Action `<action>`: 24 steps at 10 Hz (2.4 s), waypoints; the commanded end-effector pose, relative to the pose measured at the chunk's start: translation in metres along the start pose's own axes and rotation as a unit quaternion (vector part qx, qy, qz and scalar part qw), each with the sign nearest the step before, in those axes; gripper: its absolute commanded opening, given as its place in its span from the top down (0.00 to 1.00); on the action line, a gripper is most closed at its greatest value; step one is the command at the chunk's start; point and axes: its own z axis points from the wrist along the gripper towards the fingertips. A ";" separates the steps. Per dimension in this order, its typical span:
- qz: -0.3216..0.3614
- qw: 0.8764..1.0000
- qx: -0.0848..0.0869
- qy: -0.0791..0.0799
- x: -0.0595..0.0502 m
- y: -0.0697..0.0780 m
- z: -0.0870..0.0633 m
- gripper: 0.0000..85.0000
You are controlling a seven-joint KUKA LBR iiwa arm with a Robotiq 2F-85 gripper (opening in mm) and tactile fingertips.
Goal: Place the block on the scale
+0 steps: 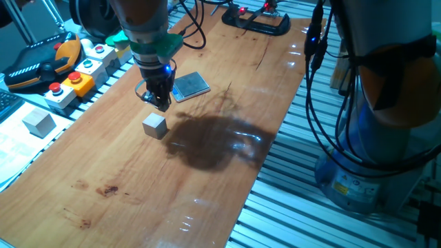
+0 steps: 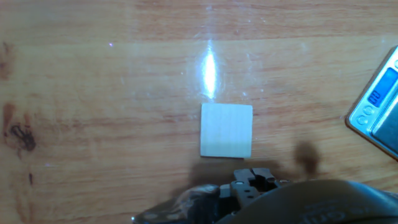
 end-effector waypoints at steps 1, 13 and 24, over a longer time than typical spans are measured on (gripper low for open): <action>0.000 1.000 0.000 -0.005 -0.001 0.000 -0.001 0.69; 0.033 0.999 -0.002 -0.020 -0.023 0.010 0.034 0.09; 0.031 0.999 -0.008 -0.023 -0.033 0.014 0.061 0.09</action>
